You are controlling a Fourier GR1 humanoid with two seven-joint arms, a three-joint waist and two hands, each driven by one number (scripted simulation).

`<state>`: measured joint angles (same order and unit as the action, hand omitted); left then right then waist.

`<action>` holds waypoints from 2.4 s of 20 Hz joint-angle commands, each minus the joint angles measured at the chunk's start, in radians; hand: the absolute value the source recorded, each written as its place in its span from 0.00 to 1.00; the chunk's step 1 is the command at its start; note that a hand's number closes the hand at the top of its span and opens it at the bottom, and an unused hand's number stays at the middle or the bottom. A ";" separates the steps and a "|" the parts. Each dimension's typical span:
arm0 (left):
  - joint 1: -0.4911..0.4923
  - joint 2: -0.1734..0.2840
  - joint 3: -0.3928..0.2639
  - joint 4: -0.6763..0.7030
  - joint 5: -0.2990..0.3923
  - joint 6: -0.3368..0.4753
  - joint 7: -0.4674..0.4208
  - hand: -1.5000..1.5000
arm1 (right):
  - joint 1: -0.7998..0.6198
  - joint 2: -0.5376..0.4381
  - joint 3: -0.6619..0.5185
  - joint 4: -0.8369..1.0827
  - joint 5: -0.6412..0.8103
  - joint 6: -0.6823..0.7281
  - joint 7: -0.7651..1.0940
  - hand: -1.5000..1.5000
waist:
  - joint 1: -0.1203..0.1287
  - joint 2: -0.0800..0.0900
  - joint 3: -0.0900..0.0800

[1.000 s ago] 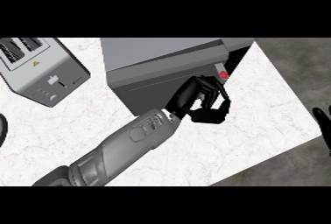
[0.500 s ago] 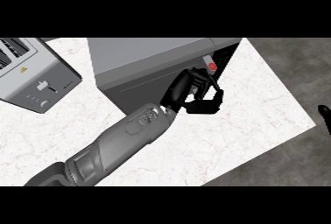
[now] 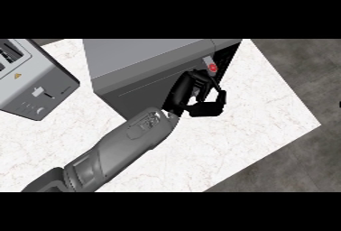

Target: Pick up the milk, place it into the microwave and close the microwave

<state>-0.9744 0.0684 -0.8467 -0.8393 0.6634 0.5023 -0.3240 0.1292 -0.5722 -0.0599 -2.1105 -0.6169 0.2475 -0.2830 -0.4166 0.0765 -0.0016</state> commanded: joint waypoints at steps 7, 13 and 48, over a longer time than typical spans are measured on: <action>-0.103 -0.065 0.000 0.033 0.026 0.027 -0.005 1.00 | -0.042 -0.050 -0.052 0.015 -0.038 0.003 0.036 0.00 | -0.024 0.016 0.003; -0.095 -0.064 -0.009 0.028 0.038 0.056 -0.023 1.00 | -0.052 -0.061 -0.063 0.015 -0.079 0.025 0.042 0.00 | -0.044 0.017 0.004; -0.048 0.018 0.014 0.249 0.214 0.102 -0.056 0.00 | -0.020 -0.124 -0.269 -0.021 -0.222 -0.031 0.111 0.00 | 0.132 0.009 -0.002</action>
<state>-1.0582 -0.0015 -0.9326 -0.7544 0.8443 0.5378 -0.3757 0.0949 -0.6933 -0.3107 -2.1173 -0.8345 0.2267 -0.1803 -0.3263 0.0809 -0.0003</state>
